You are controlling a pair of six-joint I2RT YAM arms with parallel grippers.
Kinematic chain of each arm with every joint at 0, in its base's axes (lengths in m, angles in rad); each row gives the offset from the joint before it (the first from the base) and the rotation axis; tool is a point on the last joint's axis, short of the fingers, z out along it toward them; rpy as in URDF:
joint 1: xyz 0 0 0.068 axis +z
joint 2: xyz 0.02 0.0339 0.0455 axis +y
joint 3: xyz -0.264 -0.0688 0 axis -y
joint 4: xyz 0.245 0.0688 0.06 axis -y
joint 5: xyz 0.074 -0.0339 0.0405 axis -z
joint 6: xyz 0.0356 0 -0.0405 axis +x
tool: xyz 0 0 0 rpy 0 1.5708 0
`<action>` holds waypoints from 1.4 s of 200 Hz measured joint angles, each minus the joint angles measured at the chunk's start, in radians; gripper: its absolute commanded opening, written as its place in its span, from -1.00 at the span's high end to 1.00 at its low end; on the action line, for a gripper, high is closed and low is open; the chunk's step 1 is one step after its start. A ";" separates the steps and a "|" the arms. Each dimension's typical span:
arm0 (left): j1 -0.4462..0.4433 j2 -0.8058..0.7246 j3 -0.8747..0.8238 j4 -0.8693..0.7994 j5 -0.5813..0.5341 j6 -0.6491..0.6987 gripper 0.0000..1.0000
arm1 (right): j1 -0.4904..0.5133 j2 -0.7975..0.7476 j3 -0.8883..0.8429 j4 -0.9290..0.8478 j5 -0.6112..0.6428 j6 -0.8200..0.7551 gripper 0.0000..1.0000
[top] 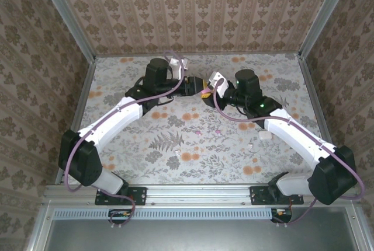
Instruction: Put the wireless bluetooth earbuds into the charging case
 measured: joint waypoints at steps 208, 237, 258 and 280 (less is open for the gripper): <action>0.068 -0.147 -0.141 0.270 -0.071 -0.451 0.69 | -0.120 -0.105 -0.197 0.346 -0.225 0.163 -0.36; 0.068 -0.155 -0.161 0.310 -0.072 -0.501 0.72 | -0.093 -0.077 -0.193 0.440 -0.227 0.173 -0.41; 0.068 -0.155 -0.171 0.322 -0.074 -0.526 0.72 | -0.075 -0.040 -0.173 0.496 -0.230 0.181 -0.40; 0.068 -0.155 -0.171 0.335 -0.070 -0.537 0.72 | -0.070 0.001 -0.141 0.533 -0.235 0.185 -0.38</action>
